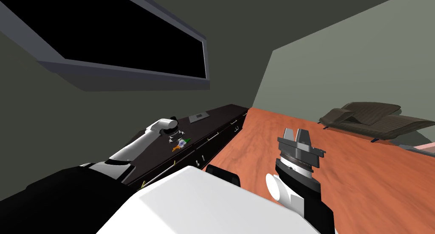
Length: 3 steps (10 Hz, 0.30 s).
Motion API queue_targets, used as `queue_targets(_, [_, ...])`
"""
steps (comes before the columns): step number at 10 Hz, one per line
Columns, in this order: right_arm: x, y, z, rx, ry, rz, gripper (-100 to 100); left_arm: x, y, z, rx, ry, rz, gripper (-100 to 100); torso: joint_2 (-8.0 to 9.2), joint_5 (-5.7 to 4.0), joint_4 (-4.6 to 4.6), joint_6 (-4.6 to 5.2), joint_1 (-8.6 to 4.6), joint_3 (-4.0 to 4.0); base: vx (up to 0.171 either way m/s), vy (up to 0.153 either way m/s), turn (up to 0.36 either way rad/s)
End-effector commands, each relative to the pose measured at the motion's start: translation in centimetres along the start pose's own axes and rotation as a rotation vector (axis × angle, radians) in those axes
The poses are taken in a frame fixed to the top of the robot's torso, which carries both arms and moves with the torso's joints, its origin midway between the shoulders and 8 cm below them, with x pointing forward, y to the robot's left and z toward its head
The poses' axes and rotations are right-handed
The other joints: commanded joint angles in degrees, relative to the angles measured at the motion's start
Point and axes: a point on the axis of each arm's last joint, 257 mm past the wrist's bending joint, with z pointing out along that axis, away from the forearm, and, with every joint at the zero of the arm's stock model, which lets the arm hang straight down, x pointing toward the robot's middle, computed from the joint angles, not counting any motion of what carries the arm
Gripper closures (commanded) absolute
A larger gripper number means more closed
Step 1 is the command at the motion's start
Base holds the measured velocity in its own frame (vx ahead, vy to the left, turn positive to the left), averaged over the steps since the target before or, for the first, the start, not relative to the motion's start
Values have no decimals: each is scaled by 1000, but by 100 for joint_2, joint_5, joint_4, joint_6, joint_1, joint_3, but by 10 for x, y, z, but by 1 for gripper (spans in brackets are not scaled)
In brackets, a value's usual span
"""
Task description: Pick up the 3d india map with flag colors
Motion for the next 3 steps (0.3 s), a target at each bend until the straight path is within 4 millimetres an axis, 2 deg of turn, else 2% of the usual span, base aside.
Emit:
queue_targets(1, [0, 0, 0, 0, 0, 0, 0, 3, -1, -1, -1, 0, -31, 100, 0, 0, 0, 0, 0, 0, -49, 33, 3])
queue_targets(2, [0, 0, 0, 0, 0, 0, 0, 2, -1, -1, 0, 0, -16, 100, -4, -2, 0, -5, -8, -2, -15, 10, 4])
queue_targets(3, [0, 0, 0, 0, 0, 0, 0, 2, -1, -1, -1, 0, -20, 0, -15, -4, -2, -4, -16, -7, 0, 0, 0])
